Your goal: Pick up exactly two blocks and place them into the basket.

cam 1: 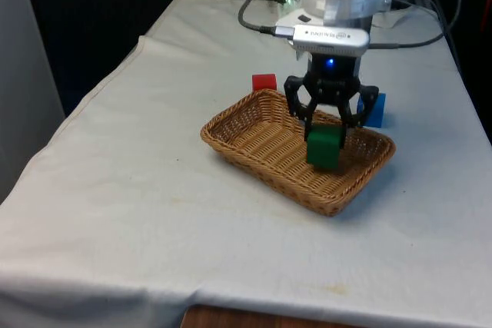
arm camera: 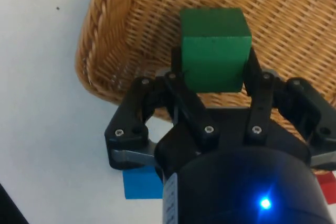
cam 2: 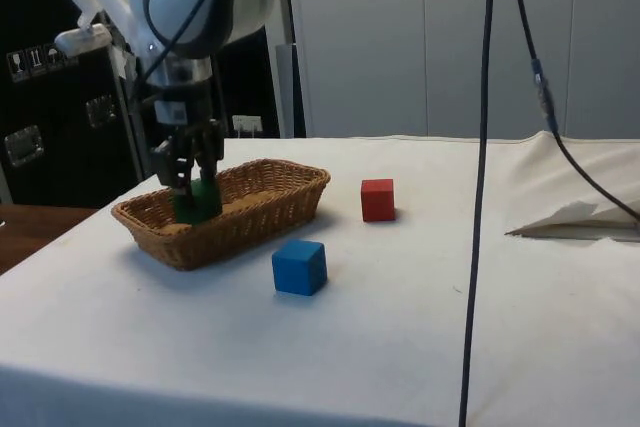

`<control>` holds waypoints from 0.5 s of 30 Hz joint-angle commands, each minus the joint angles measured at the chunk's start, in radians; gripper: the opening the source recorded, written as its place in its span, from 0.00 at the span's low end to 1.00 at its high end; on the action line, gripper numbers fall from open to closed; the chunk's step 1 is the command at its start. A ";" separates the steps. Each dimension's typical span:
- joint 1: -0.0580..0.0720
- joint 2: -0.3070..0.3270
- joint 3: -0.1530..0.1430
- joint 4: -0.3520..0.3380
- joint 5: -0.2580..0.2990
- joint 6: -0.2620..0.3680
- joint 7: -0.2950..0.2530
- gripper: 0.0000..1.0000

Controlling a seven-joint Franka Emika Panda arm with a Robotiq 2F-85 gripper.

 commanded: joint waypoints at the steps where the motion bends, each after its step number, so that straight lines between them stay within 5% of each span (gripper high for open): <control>1: 0.000 0.006 0.001 0.002 0.004 0.006 0.000 0.16; 3: -0.004 0.016 0.008 0.011 0.017 0.011 -0.001 0.26; 4: -0.004 0.022 0.009 0.016 0.019 0.012 0.000 0.45; 9: -0.005 0.027 0.011 0.020 0.020 0.014 0.002 0.94; 15: -0.005 0.030 0.012 0.021 0.021 0.015 0.003 1.00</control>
